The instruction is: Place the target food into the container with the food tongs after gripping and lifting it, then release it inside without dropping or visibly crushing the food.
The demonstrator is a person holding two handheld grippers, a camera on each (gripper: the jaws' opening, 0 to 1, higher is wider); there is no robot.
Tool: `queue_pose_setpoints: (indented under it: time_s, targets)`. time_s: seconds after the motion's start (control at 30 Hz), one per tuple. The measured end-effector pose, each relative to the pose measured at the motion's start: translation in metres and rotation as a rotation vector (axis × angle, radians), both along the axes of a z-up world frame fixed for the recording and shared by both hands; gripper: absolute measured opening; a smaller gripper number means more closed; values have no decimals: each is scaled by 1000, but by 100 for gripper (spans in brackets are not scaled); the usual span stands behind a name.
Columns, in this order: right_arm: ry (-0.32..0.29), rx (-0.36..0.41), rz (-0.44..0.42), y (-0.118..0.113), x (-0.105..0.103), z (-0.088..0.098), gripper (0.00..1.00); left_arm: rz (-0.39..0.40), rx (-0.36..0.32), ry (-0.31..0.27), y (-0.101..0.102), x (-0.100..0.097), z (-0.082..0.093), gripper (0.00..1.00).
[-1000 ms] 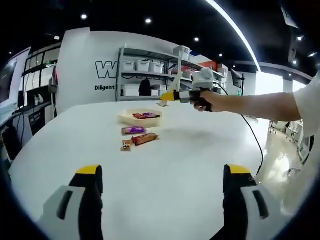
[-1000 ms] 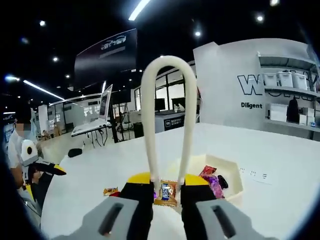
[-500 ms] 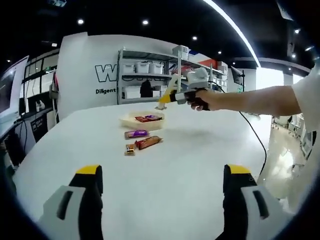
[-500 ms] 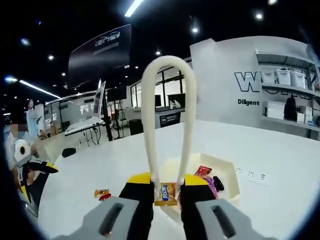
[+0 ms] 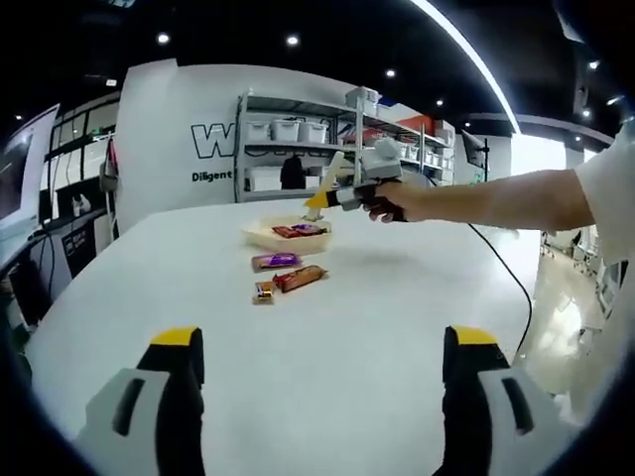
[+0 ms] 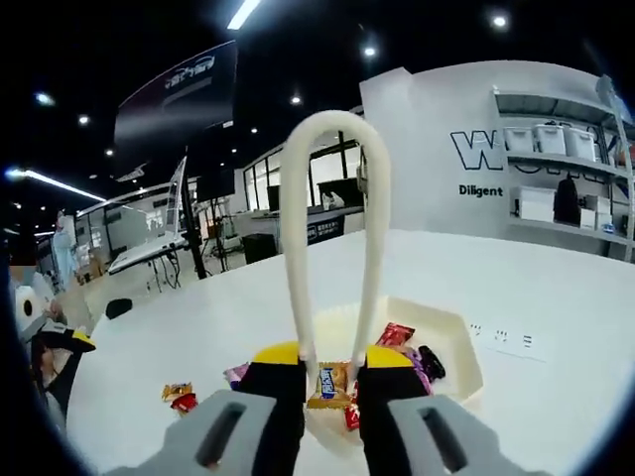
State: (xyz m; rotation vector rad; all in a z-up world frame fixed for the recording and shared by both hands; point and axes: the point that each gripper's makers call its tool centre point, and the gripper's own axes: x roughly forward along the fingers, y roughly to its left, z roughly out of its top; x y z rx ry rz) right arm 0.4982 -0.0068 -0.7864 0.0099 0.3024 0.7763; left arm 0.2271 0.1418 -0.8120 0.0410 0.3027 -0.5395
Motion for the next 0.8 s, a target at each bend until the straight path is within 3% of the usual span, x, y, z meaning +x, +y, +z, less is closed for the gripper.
queue_pose_setpoints:
  time_s: [0.53,0.8]
  targets:
    - [50,-4,-56,-2,29,-31,11,3,-14,21,-4,3,-2,97]
    - [46,-22,-58,-2,31,-39,12,-3,-43,31,-2,4,0,97]
